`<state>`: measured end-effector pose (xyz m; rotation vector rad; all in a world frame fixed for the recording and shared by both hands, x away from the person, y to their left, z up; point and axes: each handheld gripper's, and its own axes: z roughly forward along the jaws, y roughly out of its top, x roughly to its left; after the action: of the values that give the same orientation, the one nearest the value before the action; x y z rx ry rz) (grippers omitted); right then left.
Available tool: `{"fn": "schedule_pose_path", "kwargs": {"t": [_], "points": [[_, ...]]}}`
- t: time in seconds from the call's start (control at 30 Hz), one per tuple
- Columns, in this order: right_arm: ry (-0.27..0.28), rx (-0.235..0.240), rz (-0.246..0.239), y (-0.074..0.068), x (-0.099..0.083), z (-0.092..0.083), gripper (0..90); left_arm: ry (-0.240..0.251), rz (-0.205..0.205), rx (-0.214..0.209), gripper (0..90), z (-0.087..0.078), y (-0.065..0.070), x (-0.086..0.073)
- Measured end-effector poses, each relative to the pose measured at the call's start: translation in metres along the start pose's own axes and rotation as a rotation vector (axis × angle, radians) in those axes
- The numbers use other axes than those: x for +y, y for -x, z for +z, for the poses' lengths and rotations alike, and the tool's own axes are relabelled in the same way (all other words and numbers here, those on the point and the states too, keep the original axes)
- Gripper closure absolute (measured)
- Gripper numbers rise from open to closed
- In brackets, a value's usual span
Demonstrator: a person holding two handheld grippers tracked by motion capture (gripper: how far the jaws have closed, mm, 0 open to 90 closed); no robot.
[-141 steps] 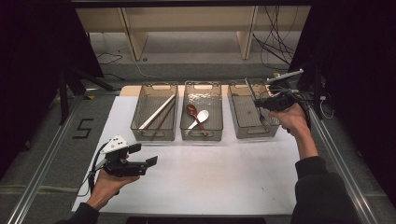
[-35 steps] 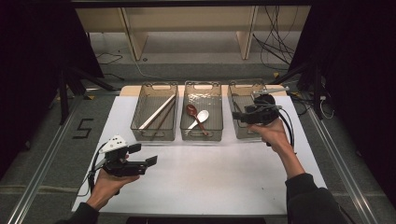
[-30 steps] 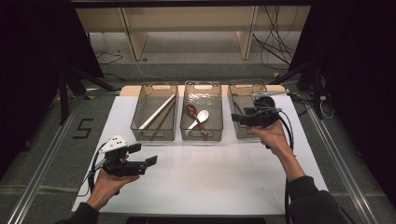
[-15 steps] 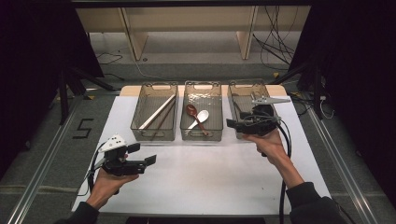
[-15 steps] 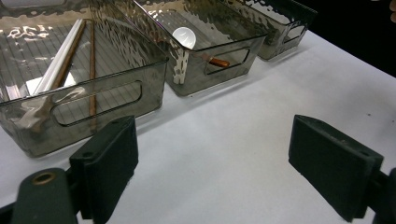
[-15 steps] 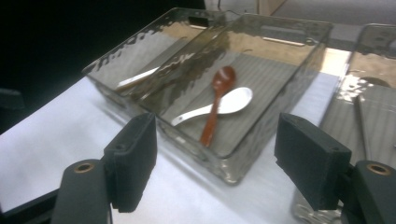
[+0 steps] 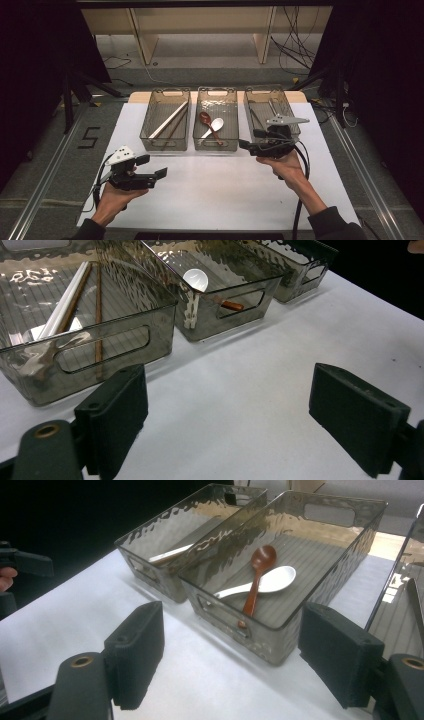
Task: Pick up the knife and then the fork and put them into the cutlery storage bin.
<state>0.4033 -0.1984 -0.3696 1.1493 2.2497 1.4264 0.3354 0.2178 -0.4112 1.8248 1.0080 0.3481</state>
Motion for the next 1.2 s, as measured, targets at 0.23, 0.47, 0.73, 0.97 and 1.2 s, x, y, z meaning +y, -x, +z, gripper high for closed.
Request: {"fn": "schedule_pose_path", "kwargs": {"t": [0.23, 0.47, 0.73, 0.97, 1.2], "points": [[0.032, -0.001, 0.005, -0.005, -0.014, -0.012, 27.5, 0.007, -0.004, -0.001, 15.1, -0.001, -0.001, 0.000], [0.046, -0.006, -0.011, -0.009, -0.027, -0.022, 27.4, 0.008, -0.005, 0.000, 15.1, -0.001, -0.002, -0.001], [0.043, -0.017, -0.012, -0.014, -0.048, -0.031, 27.4, 0.008, -0.004, 0.002, 15.1, -0.003, 0.000, -0.002], [0.045, -0.024, 0.012, -0.014, -0.062, -0.038, 26.4, 0.008, -0.013, -0.010, 15.1, -0.003, 0.000, -0.002], [0.044, -0.033, 0.031, -0.014, -0.072, -0.043, 25.8, 0.005, -0.011, -0.017, 15.1, -0.004, 0.000, -0.002]]}}
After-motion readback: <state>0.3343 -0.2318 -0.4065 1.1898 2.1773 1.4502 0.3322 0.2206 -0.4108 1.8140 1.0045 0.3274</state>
